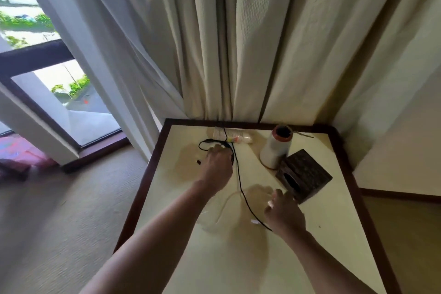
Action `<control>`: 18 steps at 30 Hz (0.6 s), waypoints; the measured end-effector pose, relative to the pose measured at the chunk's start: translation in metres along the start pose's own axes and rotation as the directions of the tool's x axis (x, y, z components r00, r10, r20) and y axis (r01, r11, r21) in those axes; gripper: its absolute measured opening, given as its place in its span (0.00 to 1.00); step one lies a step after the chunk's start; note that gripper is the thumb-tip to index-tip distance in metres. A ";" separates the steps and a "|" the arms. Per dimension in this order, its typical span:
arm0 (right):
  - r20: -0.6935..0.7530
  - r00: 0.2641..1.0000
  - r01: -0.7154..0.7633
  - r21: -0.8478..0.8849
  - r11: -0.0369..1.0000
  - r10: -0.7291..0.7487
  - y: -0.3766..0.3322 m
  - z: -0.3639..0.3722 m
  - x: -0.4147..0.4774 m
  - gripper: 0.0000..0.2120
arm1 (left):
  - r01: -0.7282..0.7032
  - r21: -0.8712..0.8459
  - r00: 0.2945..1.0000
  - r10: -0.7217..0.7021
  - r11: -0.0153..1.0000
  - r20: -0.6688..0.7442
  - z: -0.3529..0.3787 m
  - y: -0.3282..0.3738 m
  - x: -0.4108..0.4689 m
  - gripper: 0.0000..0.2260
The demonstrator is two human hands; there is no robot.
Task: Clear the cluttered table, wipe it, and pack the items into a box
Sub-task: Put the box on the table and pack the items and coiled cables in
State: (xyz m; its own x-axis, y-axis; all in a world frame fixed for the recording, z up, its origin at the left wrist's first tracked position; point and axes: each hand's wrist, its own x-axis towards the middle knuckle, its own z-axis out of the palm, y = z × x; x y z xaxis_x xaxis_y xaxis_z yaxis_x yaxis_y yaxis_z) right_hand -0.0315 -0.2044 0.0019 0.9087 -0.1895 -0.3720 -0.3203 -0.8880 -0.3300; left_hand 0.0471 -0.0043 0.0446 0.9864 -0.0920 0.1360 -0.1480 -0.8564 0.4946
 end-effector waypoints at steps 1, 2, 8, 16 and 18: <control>0.009 1.000 -0.021 -0.032 0.999 0.021 -0.002 0.004 0.006 0.23 | -0.038 0.045 0.999 0.038 0.998 0.006 0.004 -0.006 0.024 0.12; 0.017 0.999 -0.042 -0.059 0.997 0.043 -0.004 0.008 0.013 0.27 | -0.087 0.080 0.996 0.084 0.993 0.038 0.011 -0.012 0.048 0.13; -0.064 0.998 -0.016 -0.048 0.999 0.013 -0.004 0.029 0.039 0.29 | -0.284 0.258 0.928 0.197 0.923 0.315 0.055 -0.018 0.135 0.22; -0.233 0.965 0.146 0.103 0.984 -0.118 0.005 0.045 0.050 0.12 | -0.307 0.682 0.935 0.075 0.664 0.348 0.090 -0.022 0.156 0.31; -0.283 0.946 0.204 0.134 0.970 -0.160 0.006 0.047 0.048 0.09 | -0.325 0.672 0.936 0.124 0.665 0.330 0.088 -0.023 0.149 0.26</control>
State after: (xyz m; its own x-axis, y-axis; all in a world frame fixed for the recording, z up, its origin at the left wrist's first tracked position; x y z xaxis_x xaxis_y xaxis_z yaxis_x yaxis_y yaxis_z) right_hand -0.0018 -0.1990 -0.0583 0.9863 -0.1561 -0.0532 -0.1612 -0.8439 -0.5118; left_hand 0.2033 -0.0434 -0.0221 0.9284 -0.3595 -0.0945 -0.3710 -0.8815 -0.2919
